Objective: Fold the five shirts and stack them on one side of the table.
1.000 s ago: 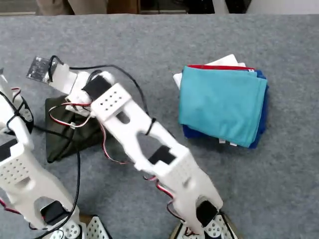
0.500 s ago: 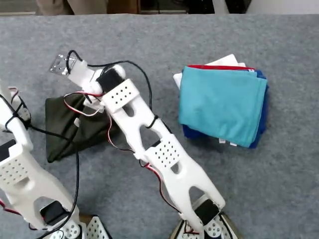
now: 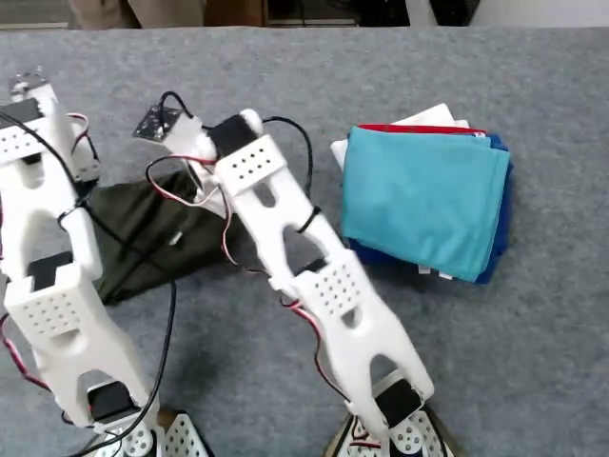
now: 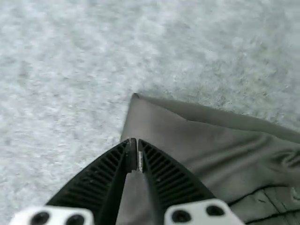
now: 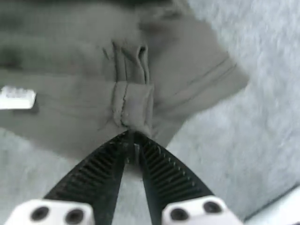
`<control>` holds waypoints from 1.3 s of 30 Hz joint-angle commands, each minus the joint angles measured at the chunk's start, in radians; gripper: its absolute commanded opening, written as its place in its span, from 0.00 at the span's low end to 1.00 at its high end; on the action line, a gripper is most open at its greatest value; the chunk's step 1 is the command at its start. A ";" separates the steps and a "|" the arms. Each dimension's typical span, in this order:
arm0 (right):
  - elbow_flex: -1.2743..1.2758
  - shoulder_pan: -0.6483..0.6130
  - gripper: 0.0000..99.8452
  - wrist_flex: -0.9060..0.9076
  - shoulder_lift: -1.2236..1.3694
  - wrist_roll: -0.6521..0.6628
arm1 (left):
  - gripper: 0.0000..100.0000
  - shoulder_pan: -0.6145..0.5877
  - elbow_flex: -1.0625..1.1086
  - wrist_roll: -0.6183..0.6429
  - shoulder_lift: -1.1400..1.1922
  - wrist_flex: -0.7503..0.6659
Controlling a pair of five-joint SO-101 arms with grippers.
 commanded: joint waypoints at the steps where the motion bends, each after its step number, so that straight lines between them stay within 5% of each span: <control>1: 0.297 0.033 0.00 0.015 -0.234 -0.005 | 0.02 0.015 -0.023 0.005 0.022 -0.008; 9: 0.515 0.079 0.00 -0.034 -0.561 0.092 | 0.02 0.002 -0.032 0.003 0.173 -0.009; 18: 0.512 -0.093 0.00 -0.672 -0.420 0.084 | 0.02 -0.031 -0.032 0.011 0.239 -0.043; 22: 0.510 -0.104 0.00 -0.824 -0.266 0.083 | 0.02 -0.051 -0.032 0.012 0.239 -0.044; 28: 0.478 -0.088 0.00 -0.658 -0.196 0.083 | 0.02 -0.057 -0.032 0.012 0.239 -0.044; 39: 0.176 -0.084 0.00 0.023 -0.225 0.080 | 0.02 -0.055 -0.068 0.012 0.249 -0.037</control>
